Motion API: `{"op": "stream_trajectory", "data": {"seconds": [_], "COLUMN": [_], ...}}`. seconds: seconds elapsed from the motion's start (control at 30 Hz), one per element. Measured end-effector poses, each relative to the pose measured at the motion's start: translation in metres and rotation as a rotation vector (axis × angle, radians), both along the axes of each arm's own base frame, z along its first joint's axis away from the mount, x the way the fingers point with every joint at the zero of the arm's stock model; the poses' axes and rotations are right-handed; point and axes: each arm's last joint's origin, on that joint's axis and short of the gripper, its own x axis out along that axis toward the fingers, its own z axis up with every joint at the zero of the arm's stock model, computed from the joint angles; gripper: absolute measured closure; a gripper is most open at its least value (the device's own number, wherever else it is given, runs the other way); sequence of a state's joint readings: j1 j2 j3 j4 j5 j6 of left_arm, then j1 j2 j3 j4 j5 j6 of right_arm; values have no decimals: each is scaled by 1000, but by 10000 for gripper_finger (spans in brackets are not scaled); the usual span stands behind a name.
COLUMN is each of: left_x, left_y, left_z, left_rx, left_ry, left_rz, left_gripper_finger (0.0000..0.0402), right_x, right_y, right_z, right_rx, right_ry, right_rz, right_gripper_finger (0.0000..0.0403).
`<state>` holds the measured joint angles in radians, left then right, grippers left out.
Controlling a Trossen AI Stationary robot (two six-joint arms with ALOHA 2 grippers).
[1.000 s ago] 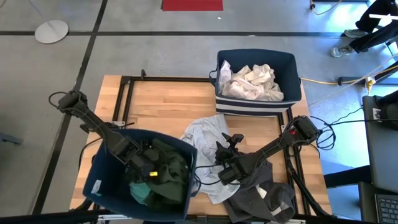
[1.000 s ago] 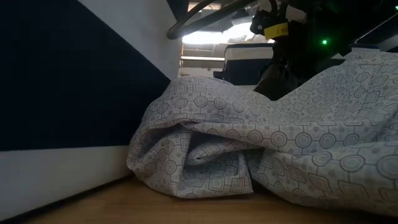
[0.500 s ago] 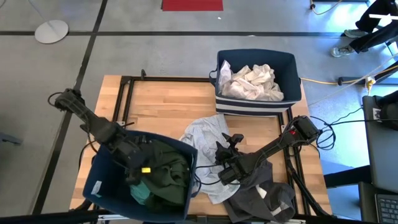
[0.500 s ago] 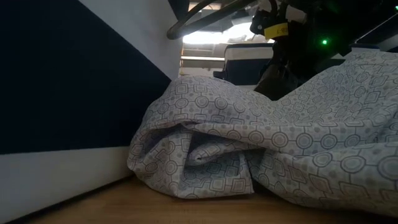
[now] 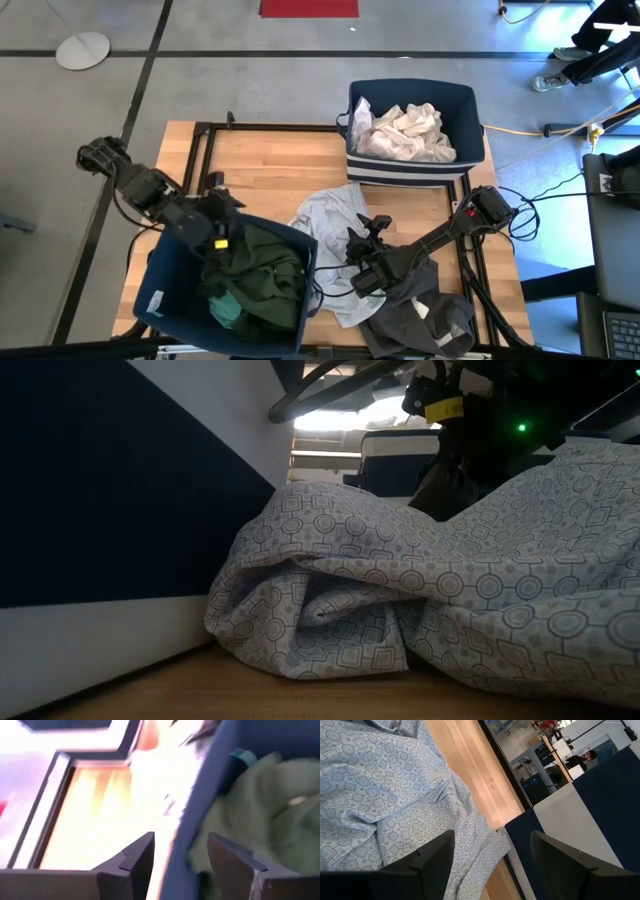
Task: Sort clothes
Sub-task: Adjust the bottom laundry bin
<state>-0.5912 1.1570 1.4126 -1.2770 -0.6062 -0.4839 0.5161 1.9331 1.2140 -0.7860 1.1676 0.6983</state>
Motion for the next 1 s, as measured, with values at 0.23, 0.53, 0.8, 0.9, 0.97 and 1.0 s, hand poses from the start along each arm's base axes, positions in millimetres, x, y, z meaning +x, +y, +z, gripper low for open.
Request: {"op": "stream_trajectory", "data": {"seconds": [0.23,0.53,0.8,0.9,0.97,1.0], "left_x": [-3,-5,-13,-14,-13,-13], "left_y": [8,2,-5,-5,-4,-3], "left_z": [-18,-43,-42,-39,-33,-29], "left_rx": [-14,-224,-387,-354,-311,-286], "left_ry": [116,275,352,328,280,253], "left_rz": [115,163,175,147,131,123], "left_gripper_finger": [229,229,229,229,229,229], "right_x": [0,0,0,0,0,0], "right_y": [0,0,0,0,0,0], "right_z": [0,0,0,0,0,0], "right_rx": [0,0,0,0,-3,-8], "right_ry": [0,0,0,0,6,18], "right_rz": [0,0,0,0,3,9], "right_gripper_finger": [141,141,141,141,141,141]}}
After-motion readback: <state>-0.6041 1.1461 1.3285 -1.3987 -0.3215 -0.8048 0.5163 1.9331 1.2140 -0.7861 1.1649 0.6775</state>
